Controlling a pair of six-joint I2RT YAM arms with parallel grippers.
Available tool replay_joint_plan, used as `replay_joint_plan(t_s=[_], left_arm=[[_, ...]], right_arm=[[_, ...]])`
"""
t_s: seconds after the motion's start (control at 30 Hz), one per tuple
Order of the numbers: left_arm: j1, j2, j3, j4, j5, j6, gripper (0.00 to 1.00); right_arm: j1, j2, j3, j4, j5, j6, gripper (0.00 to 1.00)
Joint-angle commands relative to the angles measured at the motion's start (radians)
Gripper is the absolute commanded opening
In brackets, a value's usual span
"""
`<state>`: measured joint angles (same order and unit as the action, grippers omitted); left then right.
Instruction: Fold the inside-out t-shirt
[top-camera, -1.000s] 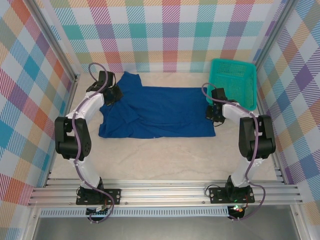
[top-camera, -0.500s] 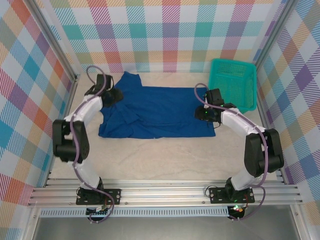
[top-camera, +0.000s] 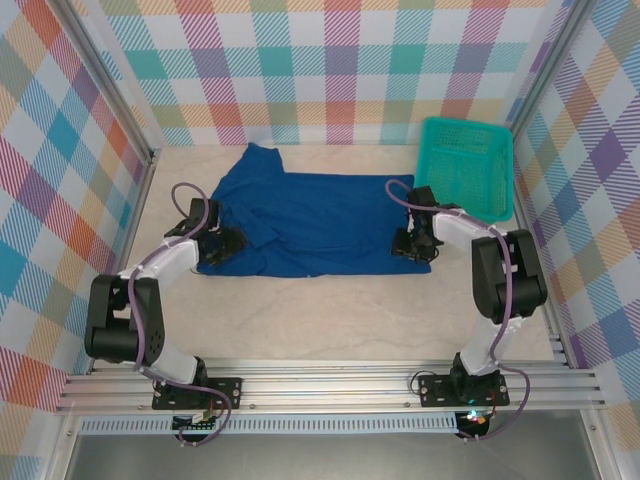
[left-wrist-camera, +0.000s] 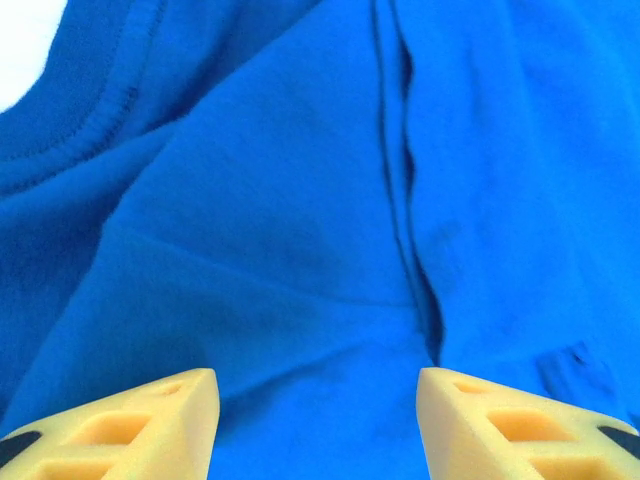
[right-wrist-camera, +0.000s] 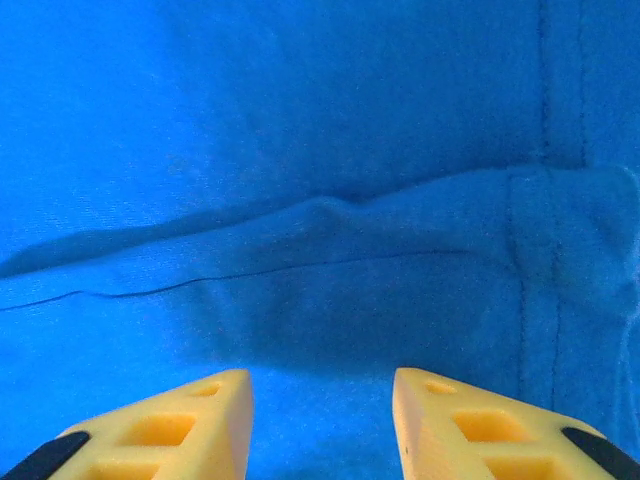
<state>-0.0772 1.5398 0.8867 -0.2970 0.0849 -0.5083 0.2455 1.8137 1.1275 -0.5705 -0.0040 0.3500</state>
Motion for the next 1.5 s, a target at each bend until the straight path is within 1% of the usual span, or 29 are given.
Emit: replay_joint_plan(t_s=[0.0,0.13,0.2,0.37,0.53,0.57,0.67,0.73,0.8,0.9,1.0,1.1,1.13,1.2,1.3,1.47], left_arm=[[0.025,0.034,-0.028,0.064,-0.052,-0.001,0.54],[0.037,0.018,-0.085,0.069,-0.092,-0.006,0.54],[0.039,0.007,-0.124,0.071,-0.105,-0.012,0.54],[0.039,-0.032,-0.219,0.07,-0.095,-0.033,0.54],[0.04,-0.081,-0.287,0.043,-0.139,-0.023,0.54],[0.042,-0.089,-0.299,0.039,-0.137,-0.024,0.52],[0.042,-0.148,-0.327,0.027,-0.128,-0.03,0.53],[0.042,-0.185,-0.338,-0.019,-0.114,-0.029,0.53],[0.042,-0.23,-0.349,-0.031,-0.075,-0.03,0.53],[0.038,-0.284,-0.335,-0.061,-0.001,-0.028,0.54],[0.037,-0.347,-0.3,-0.124,0.02,-0.024,0.55],[0.036,-0.438,-0.267,-0.159,0.0,-0.031,0.56],[0.036,-0.46,-0.259,-0.15,0.01,-0.039,0.56],[0.026,-0.484,-0.245,-0.109,0.063,-0.059,0.57],[-0.025,-0.421,-0.2,-0.061,0.109,-0.06,0.58],[-0.127,-0.253,-0.115,-0.021,0.091,-0.019,0.58]], right_arm=[[-0.003,0.031,0.046,-0.102,0.074,-0.014,0.41],[-0.005,0.054,0.071,-0.157,0.159,-0.04,0.41],[-0.005,0.066,0.083,-0.176,0.181,-0.047,0.41],[-0.005,0.087,0.096,-0.193,0.228,-0.057,0.39],[-0.004,0.091,0.104,-0.201,0.316,-0.073,0.37],[-0.005,0.094,0.104,-0.207,0.337,-0.075,0.37],[-0.005,0.086,0.092,-0.217,0.364,-0.075,0.37],[-0.005,0.067,0.074,-0.214,0.363,-0.068,0.37],[-0.001,0.038,0.051,-0.209,0.343,-0.062,0.37],[0.001,-0.023,0.005,-0.177,0.247,-0.053,0.38],[0.01,-0.078,-0.05,-0.169,0.181,-0.022,0.4],[0.018,-0.138,-0.09,-0.167,0.179,-0.009,0.42],[0.02,-0.158,-0.096,-0.16,0.183,-0.012,0.43],[0.024,-0.201,-0.094,-0.137,0.183,-0.016,0.43],[0.031,-0.233,-0.077,-0.105,0.161,-0.022,0.44],[0.038,-0.223,-0.051,-0.096,0.132,-0.025,0.44]])
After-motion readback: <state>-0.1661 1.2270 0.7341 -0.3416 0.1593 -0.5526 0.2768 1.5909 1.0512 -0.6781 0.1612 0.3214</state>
